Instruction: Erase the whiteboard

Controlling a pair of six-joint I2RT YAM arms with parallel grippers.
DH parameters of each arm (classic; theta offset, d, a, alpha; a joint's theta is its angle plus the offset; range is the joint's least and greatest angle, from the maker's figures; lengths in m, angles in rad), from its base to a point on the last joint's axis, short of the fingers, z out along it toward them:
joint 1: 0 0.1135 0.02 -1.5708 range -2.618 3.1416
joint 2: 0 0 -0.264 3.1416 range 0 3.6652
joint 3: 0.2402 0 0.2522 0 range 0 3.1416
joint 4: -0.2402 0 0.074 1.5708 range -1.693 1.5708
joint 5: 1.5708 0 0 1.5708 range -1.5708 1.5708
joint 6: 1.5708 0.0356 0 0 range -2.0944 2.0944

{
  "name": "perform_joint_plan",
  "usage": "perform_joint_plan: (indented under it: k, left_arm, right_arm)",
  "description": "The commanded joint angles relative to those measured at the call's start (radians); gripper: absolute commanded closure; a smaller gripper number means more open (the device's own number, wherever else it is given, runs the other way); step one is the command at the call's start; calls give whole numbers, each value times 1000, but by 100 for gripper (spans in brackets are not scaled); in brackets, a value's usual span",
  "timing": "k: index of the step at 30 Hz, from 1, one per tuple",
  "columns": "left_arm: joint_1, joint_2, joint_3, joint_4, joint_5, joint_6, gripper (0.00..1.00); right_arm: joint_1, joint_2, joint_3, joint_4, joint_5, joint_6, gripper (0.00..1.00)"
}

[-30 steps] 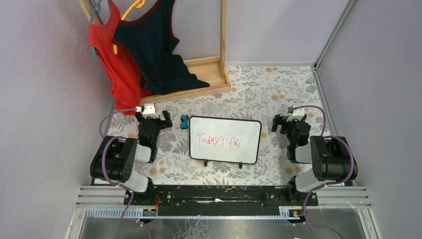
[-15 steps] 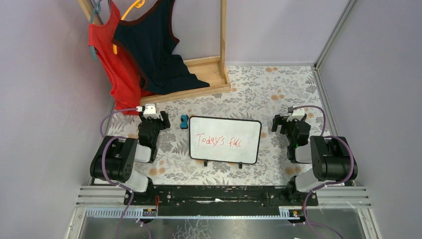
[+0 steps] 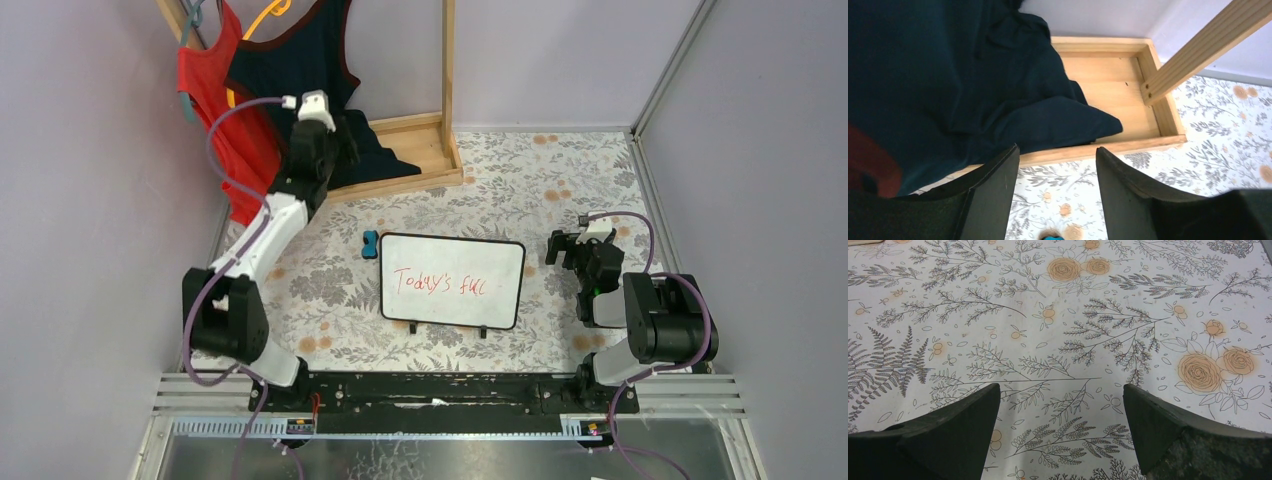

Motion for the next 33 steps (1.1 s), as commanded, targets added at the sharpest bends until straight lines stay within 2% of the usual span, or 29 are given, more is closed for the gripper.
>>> perform_joint_plan:
  k: [1, 9, 18, 24, 33]
  left_arm:
    - [-32, 123, 205, -507, 7, -88, 44]
    - [-34, 228, 392, -765, 97, -105, 40]
    - [-59, 204, 244, -743, 145, -121, 41]
    - [-105, 232, 151, -685, 120, -145, 42]
    - [-136, 293, 95, -640, 54, -163, 43]
  right_arm:
    - [-4, -7, 20, 59, -15, 5, 1]
    - [-4, -7, 21, 59, -15, 5, 1]
    - [-4, -7, 21, 59, -15, 5, 1]
    - [-4, -7, 20, 58, -15, 5, 1]
    - [-4, -7, 21, 59, -16, 4, 1]
